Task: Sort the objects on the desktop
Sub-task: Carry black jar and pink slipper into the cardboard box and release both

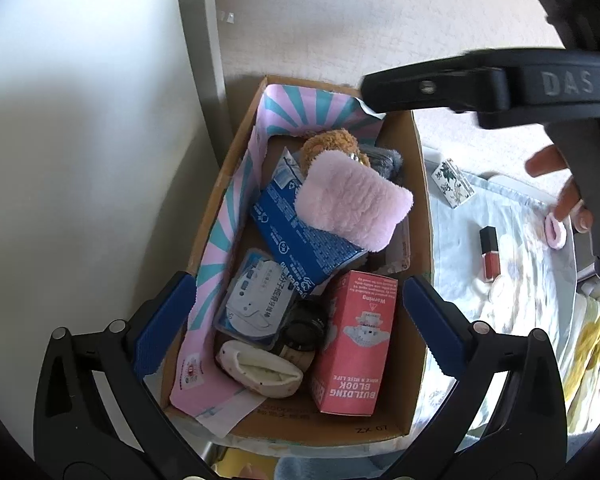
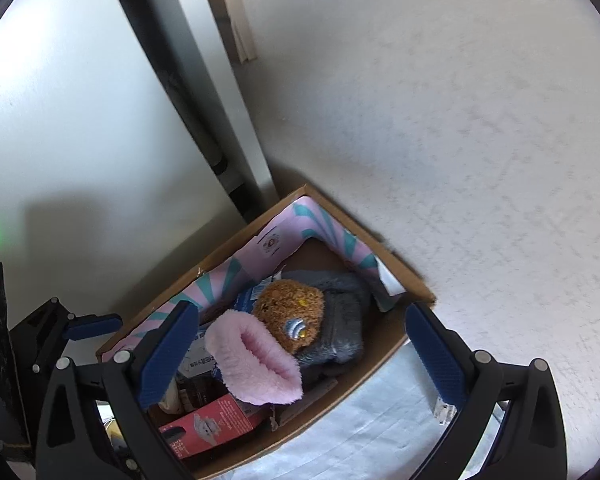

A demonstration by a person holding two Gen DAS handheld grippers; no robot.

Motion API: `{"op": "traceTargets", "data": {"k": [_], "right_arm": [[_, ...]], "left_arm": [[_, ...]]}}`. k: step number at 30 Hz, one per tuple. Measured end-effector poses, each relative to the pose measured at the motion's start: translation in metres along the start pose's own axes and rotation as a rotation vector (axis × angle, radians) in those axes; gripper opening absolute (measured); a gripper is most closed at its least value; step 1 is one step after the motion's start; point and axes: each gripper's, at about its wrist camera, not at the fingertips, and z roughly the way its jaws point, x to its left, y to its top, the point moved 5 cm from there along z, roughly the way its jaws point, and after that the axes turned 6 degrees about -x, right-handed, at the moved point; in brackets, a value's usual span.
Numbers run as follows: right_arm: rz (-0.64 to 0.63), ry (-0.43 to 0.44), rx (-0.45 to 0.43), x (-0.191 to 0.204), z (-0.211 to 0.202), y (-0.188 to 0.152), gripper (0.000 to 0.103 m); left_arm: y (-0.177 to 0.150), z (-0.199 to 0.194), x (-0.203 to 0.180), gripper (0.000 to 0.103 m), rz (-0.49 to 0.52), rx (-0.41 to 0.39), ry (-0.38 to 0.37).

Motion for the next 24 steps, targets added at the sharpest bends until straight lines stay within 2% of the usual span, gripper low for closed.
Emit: {"op": "traceTargets", "data": {"k": [7,10,13,15,19,22,24], "right_arm": [[0.035,0.008,-0.011,-0.008,-0.019,-0.007,0.103],[0.028,-0.014,-0.008,-0.012,-0.025,-0.012,0.103],[-0.017,-0.082,-0.008,-0.017,-0.036,-0.020,0.103],[-0.022,-0.098,-0.024,-0.023,-0.050,-0.024,0.103],[0.023,-0.134,-0.085,-0.044,-0.086,-0.036,0.103],[0.066,-0.209,-0.077,-0.066,-0.102,-0.052,0.103],[0.091,-0.226,-0.083,-0.078,-0.114,-0.066,0.103]], "left_arm": [[0.000,-0.012,-0.008,0.103,-0.001,-0.002,-0.029],[-0.001,-0.015,-0.015,0.103,0.011,0.004,-0.031],[-0.001,-0.018,-0.016,0.103,0.018,0.005,-0.032],[0.001,-0.022,-0.017,0.103,0.026,-0.001,-0.030],[0.009,-0.034,-0.022,0.103,0.041,-0.046,-0.013],[0.018,-0.044,-0.030,0.103,0.047,-0.087,0.006],[0.025,-0.050,-0.039,0.103,0.058,-0.116,0.002]]}}
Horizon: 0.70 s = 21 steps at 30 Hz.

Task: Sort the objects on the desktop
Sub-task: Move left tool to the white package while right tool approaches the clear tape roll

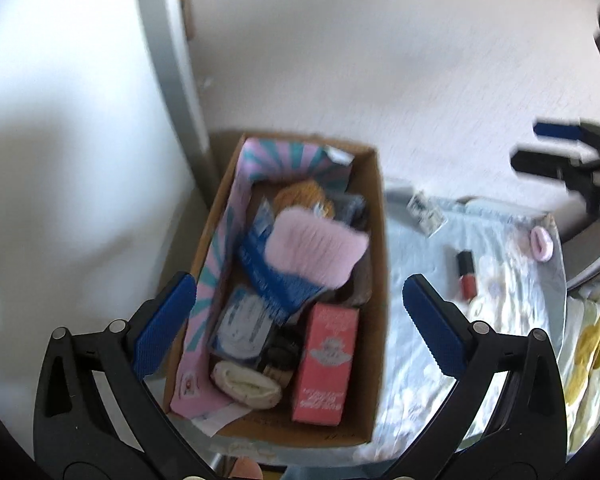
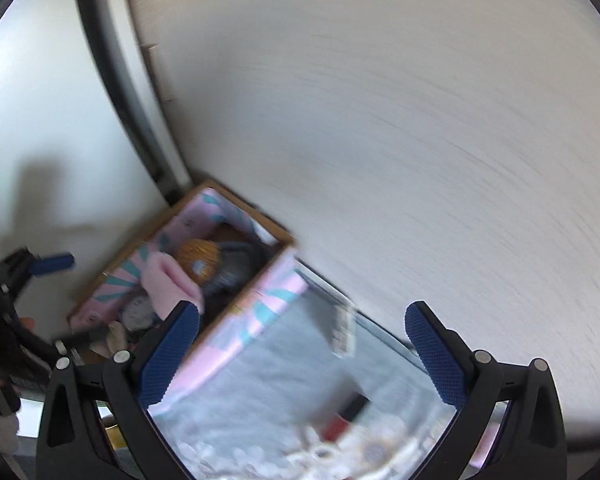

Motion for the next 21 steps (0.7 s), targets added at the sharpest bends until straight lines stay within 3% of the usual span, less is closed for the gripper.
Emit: {"op": "traceTargets", "data": {"k": [4,11,16,19,21], "right_arm": [[0.067,-0.029,0.006,-0.026,-0.017,-0.030,0.103],[0.115,-0.064,0.040,-0.049,-0.034,-0.094,0.103],[0.210,-0.064,0.037,-0.052,-0.026,-0.146,0.103],[0.230,-0.145,0.025,-0.049,-0.012,-0.179,0.103],[0.266,-0.153,0.020,-0.046,0.000,-0.201,0.103]], "left_arm": [[0.015,-0.003,-0.029,0.103,0.053,-0.021,-0.021],[0.035,0.011,-0.091,0.103,0.078,-0.008,-0.135],[0.034,0.045,-0.138,0.103,0.071,0.031,-0.165],[0.026,0.074,-0.159,0.103,0.036,0.042,-0.135],[0.020,0.098,-0.170,0.103,0.005,0.054,-0.128]]}}
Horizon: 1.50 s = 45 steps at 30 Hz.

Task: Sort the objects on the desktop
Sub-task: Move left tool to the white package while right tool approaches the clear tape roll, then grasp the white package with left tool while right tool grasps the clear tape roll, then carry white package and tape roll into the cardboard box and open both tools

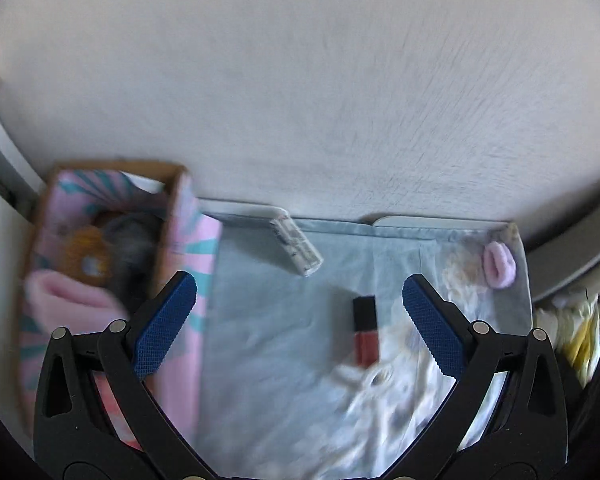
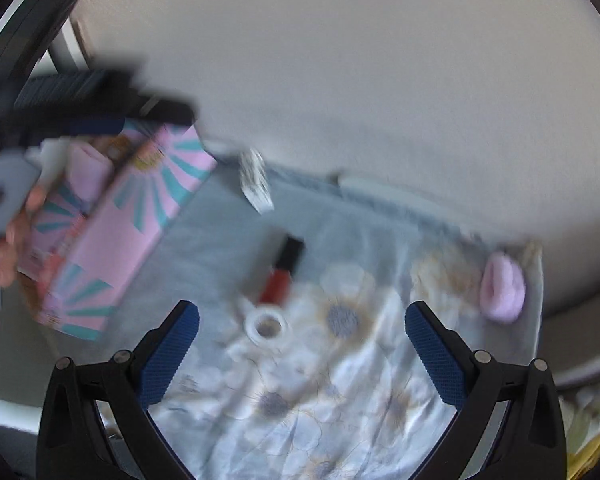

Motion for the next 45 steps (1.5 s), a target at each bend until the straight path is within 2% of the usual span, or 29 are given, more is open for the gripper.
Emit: {"op": "traceTargets", "data": {"k": [4,12,15,18,19,20,21,23,25,27,29,30,32,34,37,45], "right_arm": [[0.046,0.021,-0.045,0.004,0.014,-0.030,0.103],[-0.016,0.007,-0.066,0.019,0.042,-0.042,0.099],[-0.021,-0.006,-0.079,0.020,0.050,-0.042,0.098],[-0.029,-0.014,-0.089,0.021,0.055,-0.039,0.095],[-0.027,-0.010,-0.090,0.020,0.057,-0.041,0.089],[-0.024,-0.008,-0.083,0.021,0.060,-0.043,0.083],[-0.024,-0.009,-0.075,0.021,0.062,-0.043,0.080],[-0.027,-0.017,-0.063,0.019,0.067,-0.045,0.071],[-0.027,-0.019,-0.057,0.018,0.068,-0.047,0.069],[-0.019,-0.016,-0.066,0.017,0.066,-0.049,0.064],[-0.017,-0.001,-0.071,0.017,0.064,-0.049,0.061],[-0.021,-0.006,-0.070,0.017,0.064,-0.049,0.061],[-0.030,-0.011,-0.076,0.017,0.062,-0.049,0.054],[-0.029,-0.009,-0.078,0.019,0.061,-0.048,0.054],[-0.040,-0.005,-0.080,0.021,0.064,-0.045,0.040],[-0.047,-0.010,-0.108,0.024,0.061,-0.046,0.039]], "left_arm": [[-0.004,0.043,-0.008,0.102,-0.020,-0.004,0.048],[-0.015,0.104,-0.002,0.096,-0.062,0.034,0.095],[-0.020,0.114,0.010,0.094,-0.131,0.040,0.083],[-0.022,0.117,0.020,0.087,-0.177,0.033,0.064],[-0.023,0.117,0.021,0.083,-0.180,0.034,0.061],[-0.023,0.118,0.022,0.073,-0.177,0.039,0.060],[-0.023,0.119,0.023,0.067,-0.172,0.042,0.063],[-0.024,0.120,0.024,0.066,-0.173,0.043,0.059],[-0.024,0.119,0.025,0.058,-0.178,0.042,0.049],[-0.024,0.119,0.023,0.041,-0.177,0.047,0.032],[-0.025,0.119,0.022,0.032,-0.166,0.057,0.035],[-0.025,0.119,0.022,0.030,-0.166,0.060,0.031],[-0.026,0.117,0.022,0.029,-0.166,0.058,0.028],[-0.027,0.115,0.021,0.028,-0.158,0.058,0.027],[-0.028,0.112,0.021,0.026,-0.153,0.058,0.025],[-0.031,0.101,0.016,0.023,-0.134,0.054,0.006]]}}
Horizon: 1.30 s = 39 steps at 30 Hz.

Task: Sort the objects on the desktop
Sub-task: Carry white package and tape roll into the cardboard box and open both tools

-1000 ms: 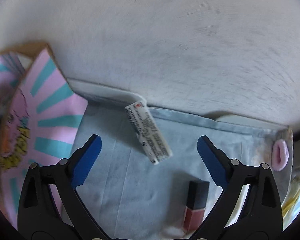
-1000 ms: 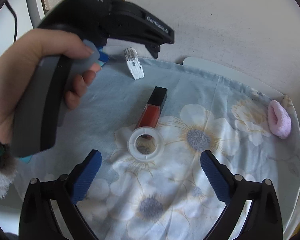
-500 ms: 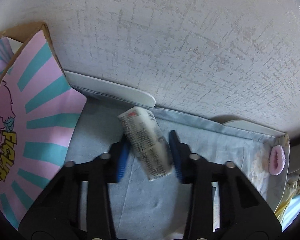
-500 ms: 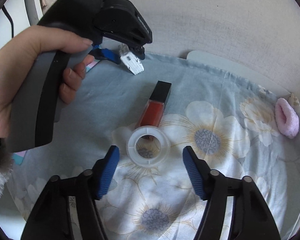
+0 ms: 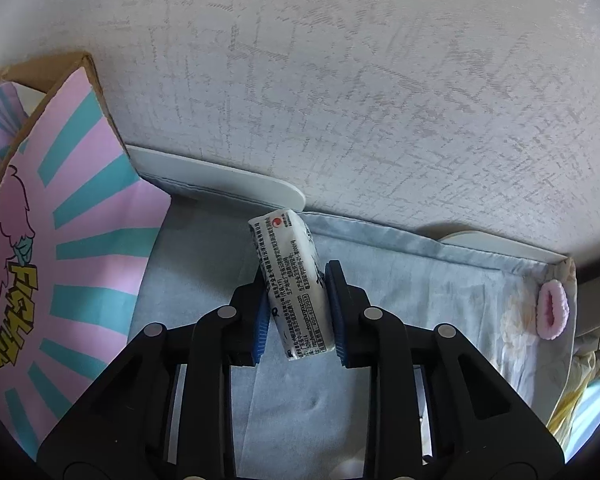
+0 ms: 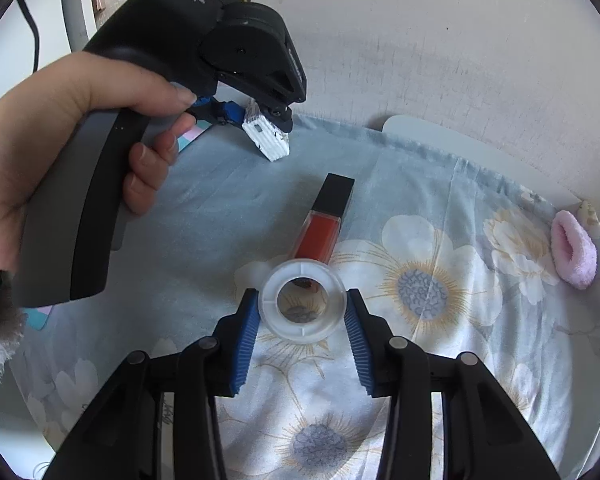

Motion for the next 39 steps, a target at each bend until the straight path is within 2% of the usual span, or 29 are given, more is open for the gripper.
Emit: {"op": "traceTargets", "data": {"k": [11,13,18,23,30,39], "right_arm": [[0.038,0.016,0.020,-0.009,-0.023,0.014,0.039],[0.040,0.016,0.024,-0.012,-0.033,0.021,0.039],[0.026,0.035,0.038,-0.022,-0.052,0.043,0.039],[0.030,0.048,0.026,-0.033,-0.066,0.070,0.039],[-0.019,0.080,-0.012,-0.029,-0.080,0.110,0.039],[-0.115,0.149,-0.017,-0.008,-0.091,0.163,0.039]], "left_arm": [[-0.006,-0.056,-0.019,0.022,0.083,-0.018,-0.023],[0.009,-0.062,-0.019,0.022,0.106,-0.027,-0.023],[0.018,-0.107,-0.028,0.022,0.161,-0.078,-0.046],[0.029,-0.132,-0.044,0.022,0.241,-0.127,-0.031],[0.038,-0.178,-0.042,0.022,0.252,-0.164,-0.041],[0.044,-0.226,-0.012,0.020,0.214,-0.190,-0.022]]}}
